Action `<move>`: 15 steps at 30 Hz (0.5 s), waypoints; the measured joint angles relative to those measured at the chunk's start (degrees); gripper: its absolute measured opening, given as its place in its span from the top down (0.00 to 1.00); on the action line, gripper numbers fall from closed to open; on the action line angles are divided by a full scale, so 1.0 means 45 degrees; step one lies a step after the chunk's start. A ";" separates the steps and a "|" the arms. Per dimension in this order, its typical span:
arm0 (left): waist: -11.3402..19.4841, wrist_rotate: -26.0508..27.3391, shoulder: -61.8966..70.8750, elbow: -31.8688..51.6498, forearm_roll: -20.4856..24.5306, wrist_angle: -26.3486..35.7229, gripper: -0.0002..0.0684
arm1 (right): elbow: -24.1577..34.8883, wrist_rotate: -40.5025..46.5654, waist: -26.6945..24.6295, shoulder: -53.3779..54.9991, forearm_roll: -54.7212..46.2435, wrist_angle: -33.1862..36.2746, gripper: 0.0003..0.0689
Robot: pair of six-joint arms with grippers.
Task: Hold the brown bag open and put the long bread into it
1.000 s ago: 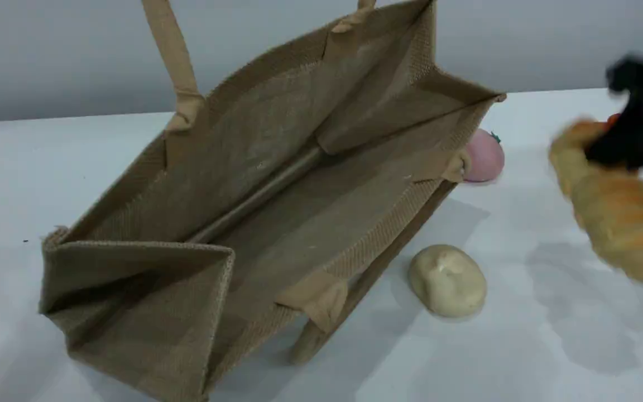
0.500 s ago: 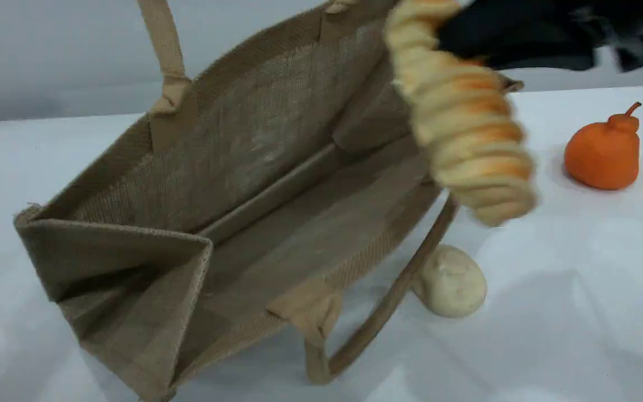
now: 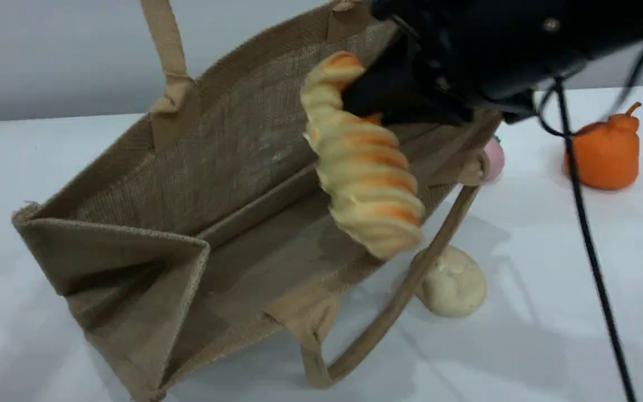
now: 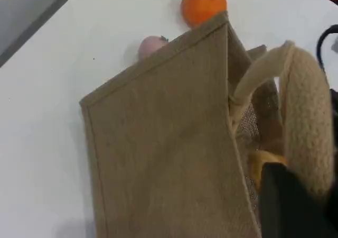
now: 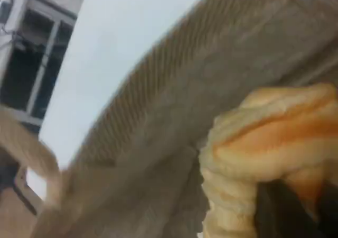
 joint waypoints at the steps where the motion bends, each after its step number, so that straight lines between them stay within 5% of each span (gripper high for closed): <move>1: 0.0000 -0.0012 0.0000 0.0000 0.0000 0.0000 0.88 | -0.0249 0.0163 0.0000 0.0206 0.0000 -0.0013 0.93; 15: 0.0000 -0.0029 0.0023 0.0000 -0.0036 -0.0030 0.88 | -0.2144 0.2766 0.0225 0.2413 -0.0008 -0.2198 0.93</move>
